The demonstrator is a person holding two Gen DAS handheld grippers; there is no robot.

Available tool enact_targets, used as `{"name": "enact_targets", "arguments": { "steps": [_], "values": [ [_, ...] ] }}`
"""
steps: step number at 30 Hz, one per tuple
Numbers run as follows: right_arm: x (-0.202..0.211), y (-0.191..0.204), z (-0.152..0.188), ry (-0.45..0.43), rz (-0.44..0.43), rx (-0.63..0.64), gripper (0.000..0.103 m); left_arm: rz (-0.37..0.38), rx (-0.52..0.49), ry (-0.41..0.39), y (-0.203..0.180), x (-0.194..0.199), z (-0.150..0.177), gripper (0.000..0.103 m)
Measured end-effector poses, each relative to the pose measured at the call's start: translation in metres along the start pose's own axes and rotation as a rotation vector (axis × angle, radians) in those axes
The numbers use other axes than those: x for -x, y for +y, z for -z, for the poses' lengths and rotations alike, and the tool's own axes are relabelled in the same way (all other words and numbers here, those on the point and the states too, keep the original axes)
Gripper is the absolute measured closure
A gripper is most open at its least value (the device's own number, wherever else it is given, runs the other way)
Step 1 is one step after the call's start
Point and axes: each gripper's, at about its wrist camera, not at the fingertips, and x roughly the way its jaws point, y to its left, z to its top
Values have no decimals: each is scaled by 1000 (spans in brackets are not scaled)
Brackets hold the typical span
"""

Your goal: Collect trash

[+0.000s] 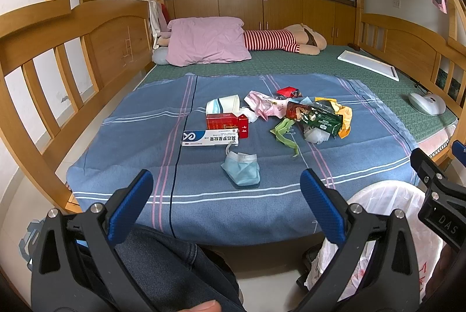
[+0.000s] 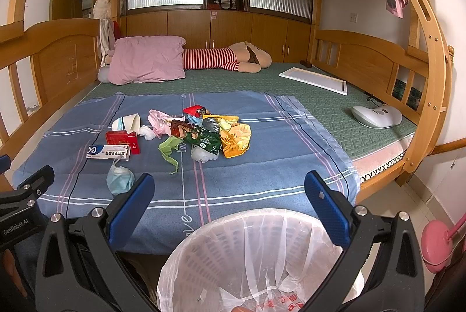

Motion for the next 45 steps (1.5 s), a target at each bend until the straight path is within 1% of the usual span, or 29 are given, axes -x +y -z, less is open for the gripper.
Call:
{"name": "enact_targets", "arguments": {
  "steps": [18,23,24,27,29,30,31,32,33,34,35,36,37,38,39,40,41,42,43,45],
  "values": [
    [-1,-2,0,7,8,-4,2,3,6,9,-1,0,4,3],
    [-6,-5,0,11,22,-4,2,8,6,19,-4,-7,5,3],
    [-7,-5,-1,11,26,-3,2,13,6,22,-4,-10,3,3],
    [-15,-8,-6,22,41,-5,2,44,7,64,-1,-35,0,3],
    [-26,-11,-12,46,53,-2,2,41,29,114,9,-70,-7,3],
    [-30,-11,-13,52,55,-1,2,27,61,145,19,-95,-13,3],
    [-35,-11,-14,61,58,-1,2,20,92,169,27,-111,-18,3],
    [-43,-11,-17,82,61,0,2,14,152,205,41,-133,-23,3],
    [-49,-10,-17,95,60,1,2,-3,242,238,59,-160,-30,6],
    [-55,-8,-18,111,53,2,3,-21,297,250,71,-175,-33,7],
    [-65,-5,-19,136,28,3,4,-50,358,267,84,-193,-36,9],
    [-76,0,-19,158,-13,4,7,-73,420,294,98,-215,-38,12],
    [-83,4,-19,174,-39,5,15,-78,462,320,107,-230,-37,13],
    [-100,13,-19,211,-67,2,24,-74,499,340,115,-241,-35,13],
    [-111,19,-20,238,-88,-8,27,-71,522,349,120,-247,-32,13],
    [-121,26,-20,263,-119,-21,32,-67,572,381,126,-255,-24,13],
    [-139,40,-20,302,-191,-39,32,-63,598,396,130,-258,-19,13],
    [-151,52,-20,327,-235,-41,32,-61,629,407,136,-260,-13,13],
    [-161,64,-19,348,-267,-35,32,-82,666,415,143,-261,-8,13],
    [-186,104,-14,387,-310,20,32,-130,741,412,162,-264,-1,13]
  ]
}}
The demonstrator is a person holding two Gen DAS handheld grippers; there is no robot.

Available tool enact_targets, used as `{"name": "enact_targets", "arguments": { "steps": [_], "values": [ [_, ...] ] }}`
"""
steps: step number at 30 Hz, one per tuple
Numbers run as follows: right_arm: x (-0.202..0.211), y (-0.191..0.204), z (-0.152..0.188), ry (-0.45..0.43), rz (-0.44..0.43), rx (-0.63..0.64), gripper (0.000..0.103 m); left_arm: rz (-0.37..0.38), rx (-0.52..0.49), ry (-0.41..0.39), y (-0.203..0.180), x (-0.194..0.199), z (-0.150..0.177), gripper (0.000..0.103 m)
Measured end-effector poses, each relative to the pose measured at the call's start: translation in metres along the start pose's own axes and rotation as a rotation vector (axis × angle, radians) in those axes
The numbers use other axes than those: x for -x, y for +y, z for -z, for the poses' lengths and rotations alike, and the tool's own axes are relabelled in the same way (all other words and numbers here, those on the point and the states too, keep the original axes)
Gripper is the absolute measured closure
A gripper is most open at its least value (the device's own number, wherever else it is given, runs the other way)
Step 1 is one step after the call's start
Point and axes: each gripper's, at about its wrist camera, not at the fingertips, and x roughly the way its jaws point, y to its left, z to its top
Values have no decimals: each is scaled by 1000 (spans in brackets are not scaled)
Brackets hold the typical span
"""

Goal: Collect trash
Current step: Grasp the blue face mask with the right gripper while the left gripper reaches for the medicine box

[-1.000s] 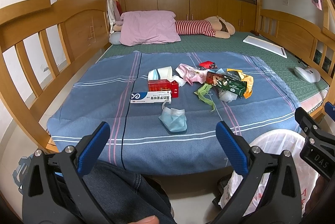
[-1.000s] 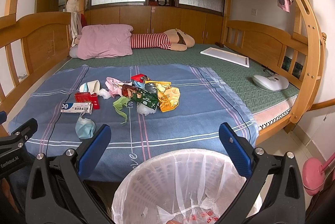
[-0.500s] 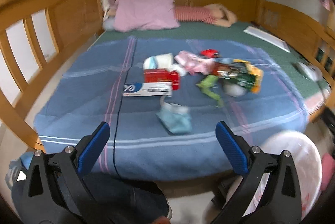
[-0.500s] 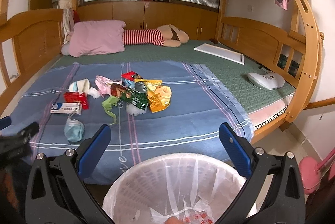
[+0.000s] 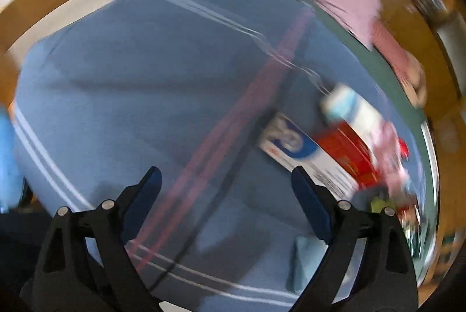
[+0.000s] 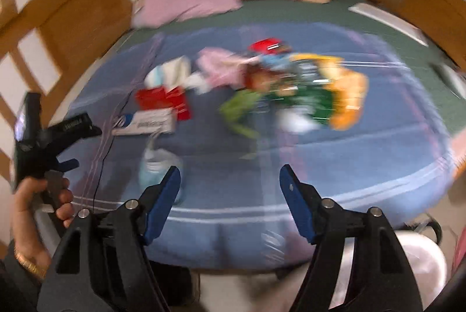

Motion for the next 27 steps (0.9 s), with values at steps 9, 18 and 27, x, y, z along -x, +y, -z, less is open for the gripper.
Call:
{"name": "enact_targets", "arguments": {
  "steps": [9,18,27],
  "values": [
    [-105,61,-6,201,-76,83,57,14,38,-37,4,-10,-33,9],
    [-64,27,13,169,-83,10,75,291,-85,265,-49,-68,-27,9],
    [-42,8,14,131,-41,-29,75,158,-154,258,-77,-82,-22,6]
  ]
}}
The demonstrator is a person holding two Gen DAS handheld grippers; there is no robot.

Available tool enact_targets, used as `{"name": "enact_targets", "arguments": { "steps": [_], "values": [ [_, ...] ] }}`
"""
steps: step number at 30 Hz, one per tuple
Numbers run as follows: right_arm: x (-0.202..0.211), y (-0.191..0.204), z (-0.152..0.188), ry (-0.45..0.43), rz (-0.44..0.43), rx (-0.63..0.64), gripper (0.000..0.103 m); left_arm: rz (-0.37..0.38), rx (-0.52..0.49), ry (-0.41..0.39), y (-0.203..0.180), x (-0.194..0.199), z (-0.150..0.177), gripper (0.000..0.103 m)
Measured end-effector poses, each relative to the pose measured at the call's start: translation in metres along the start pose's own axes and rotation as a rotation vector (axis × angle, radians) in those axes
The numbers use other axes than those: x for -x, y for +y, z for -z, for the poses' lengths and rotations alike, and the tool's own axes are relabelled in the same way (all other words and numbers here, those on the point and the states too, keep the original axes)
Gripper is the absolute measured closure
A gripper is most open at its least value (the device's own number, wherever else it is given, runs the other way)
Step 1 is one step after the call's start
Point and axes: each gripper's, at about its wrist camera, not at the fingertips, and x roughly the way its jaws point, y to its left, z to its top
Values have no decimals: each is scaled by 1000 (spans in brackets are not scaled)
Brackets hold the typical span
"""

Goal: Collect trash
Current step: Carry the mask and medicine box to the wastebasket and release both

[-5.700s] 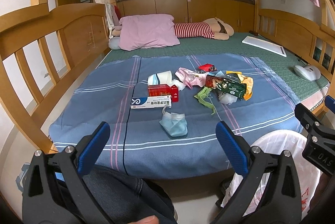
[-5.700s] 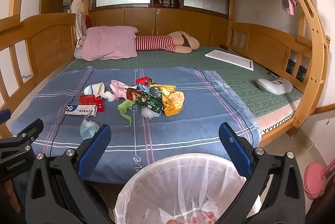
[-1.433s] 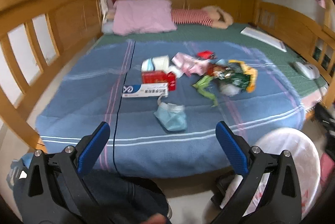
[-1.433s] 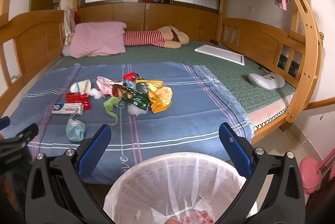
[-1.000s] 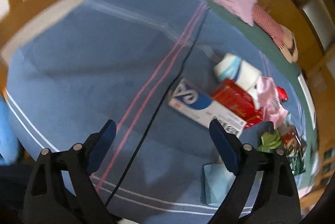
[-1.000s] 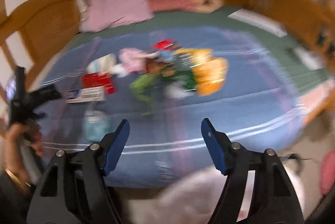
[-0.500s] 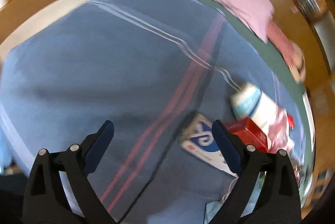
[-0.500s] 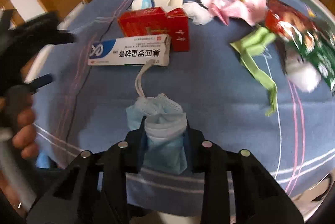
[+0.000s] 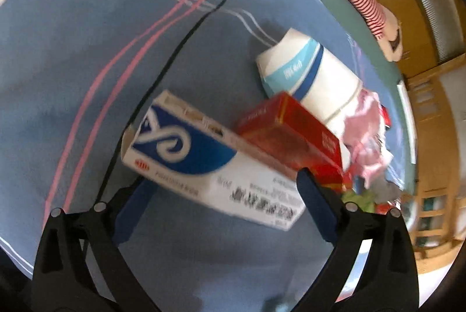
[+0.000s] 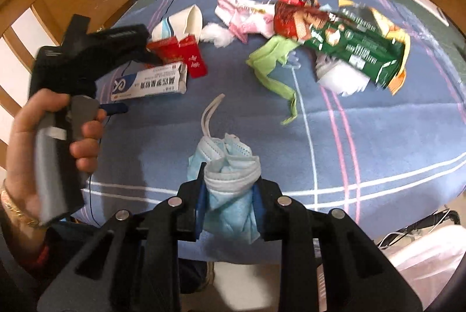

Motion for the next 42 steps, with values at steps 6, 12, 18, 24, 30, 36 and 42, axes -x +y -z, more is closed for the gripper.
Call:
{"name": "enact_targets", "arguments": {
  "steps": [6,12,18,24,30,36,42],
  "values": [
    [2,-8,1,-4,30,0,75,-63,-24,-45,-12,-5,-12,3],
    [3,-18,6,-12,38,-30,74,-109,-105,-104,-9,5,-3,42],
    [17,-16,9,-60,35,-27,74,53,-27,-113,27,30,4,77],
    [43,-15,10,-142,35,-27,75,168,-47,-201,44,72,23,87],
    [70,-24,17,-210,35,-41,75,255,-68,-252,48,98,46,87],
    [125,-49,38,-264,108,18,75,418,-146,-276,38,131,79,87],
    [153,-95,88,-154,226,-24,75,555,-304,-210,6,144,138,87]
  ]
}}
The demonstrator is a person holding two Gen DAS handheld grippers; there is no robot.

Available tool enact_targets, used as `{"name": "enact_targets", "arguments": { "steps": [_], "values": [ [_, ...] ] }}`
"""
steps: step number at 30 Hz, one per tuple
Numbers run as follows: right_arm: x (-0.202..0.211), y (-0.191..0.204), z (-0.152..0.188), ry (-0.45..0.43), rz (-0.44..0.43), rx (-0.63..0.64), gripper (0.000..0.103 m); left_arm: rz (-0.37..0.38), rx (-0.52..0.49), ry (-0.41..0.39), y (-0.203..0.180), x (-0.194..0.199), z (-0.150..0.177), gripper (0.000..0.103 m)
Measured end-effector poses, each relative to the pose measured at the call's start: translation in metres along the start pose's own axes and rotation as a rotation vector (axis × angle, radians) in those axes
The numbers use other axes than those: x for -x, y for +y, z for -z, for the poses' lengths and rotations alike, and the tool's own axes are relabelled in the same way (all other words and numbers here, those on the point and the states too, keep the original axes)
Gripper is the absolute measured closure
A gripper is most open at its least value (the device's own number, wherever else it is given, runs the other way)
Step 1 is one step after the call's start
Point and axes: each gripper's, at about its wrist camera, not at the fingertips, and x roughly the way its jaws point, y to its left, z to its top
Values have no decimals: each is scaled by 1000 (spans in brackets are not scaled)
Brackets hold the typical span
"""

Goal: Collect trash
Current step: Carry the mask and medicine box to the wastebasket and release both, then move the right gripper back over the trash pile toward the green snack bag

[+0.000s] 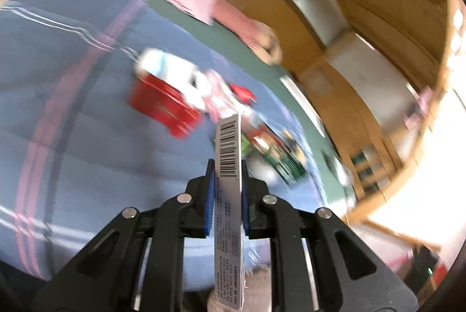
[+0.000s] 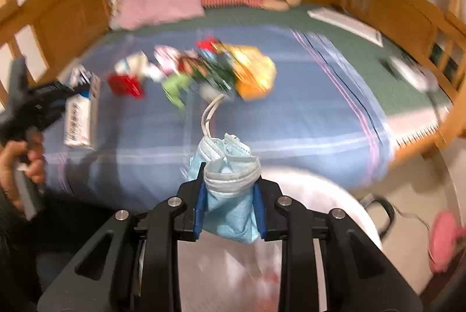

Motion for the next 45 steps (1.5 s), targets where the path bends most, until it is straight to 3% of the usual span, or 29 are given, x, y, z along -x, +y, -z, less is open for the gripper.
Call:
{"name": "enact_targets", "arguments": {
  "steps": [1,3,5,8,10,13,16,18,21,24,27,28,31,32,34,35,38,42,45],
  "values": [
    [-4,-8,10,56,2,-14,72,27,-29,27,-11,-2,11,87],
    [-15,-18,25,168,-13,-35,57,85,-72,84,-31,-10,32,87],
    [-18,-28,35,192,-3,-84,35,141,-67,119,-44,-22,48,87],
    [-3,-55,36,78,16,-268,35,289,-12,150,-67,-28,72,87],
    [16,-78,33,-29,18,-412,35,357,-48,215,-98,-36,94,87],
    [40,-99,27,-154,69,-499,35,370,-185,300,-135,-48,126,87],
    [55,-110,21,-235,116,-528,30,332,-328,388,-154,-70,156,71],
    [52,-111,18,-219,128,-516,30,271,-383,417,-155,-79,160,38],
    [44,-110,12,-193,110,-513,30,190,-371,331,-148,-69,139,16],
    [40,-99,5,-184,106,-483,30,94,-427,240,-146,-56,102,9],
    [33,-78,-5,-163,95,-437,30,-198,-562,111,-141,-55,53,3],
    [32,-72,-9,-155,90,-422,30,-362,-572,68,-128,-57,31,3],
    [13,-48,-26,-134,71,-363,25,-565,-480,-21,-83,-56,-11,3],
    [-1,-36,-36,-128,73,-329,25,-585,-445,-43,-69,-54,-16,3],
    [-30,-22,-53,-93,76,-299,25,-723,-285,-25,-28,-53,-28,3],
    [-43,-18,-60,-73,66,-300,25,-760,-216,-14,-19,-49,-32,3],
    [-93,-3,-90,-13,18,-349,24,-727,-7,-35,20,-32,-46,3],
    [-149,38,-136,-60,122,-175,25,-769,69,-50,37,-23,-50,3],
    [-193,50,-159,-43,199,-130,24,-763,121,-32,46,-24,-41,3]
  ]
}}
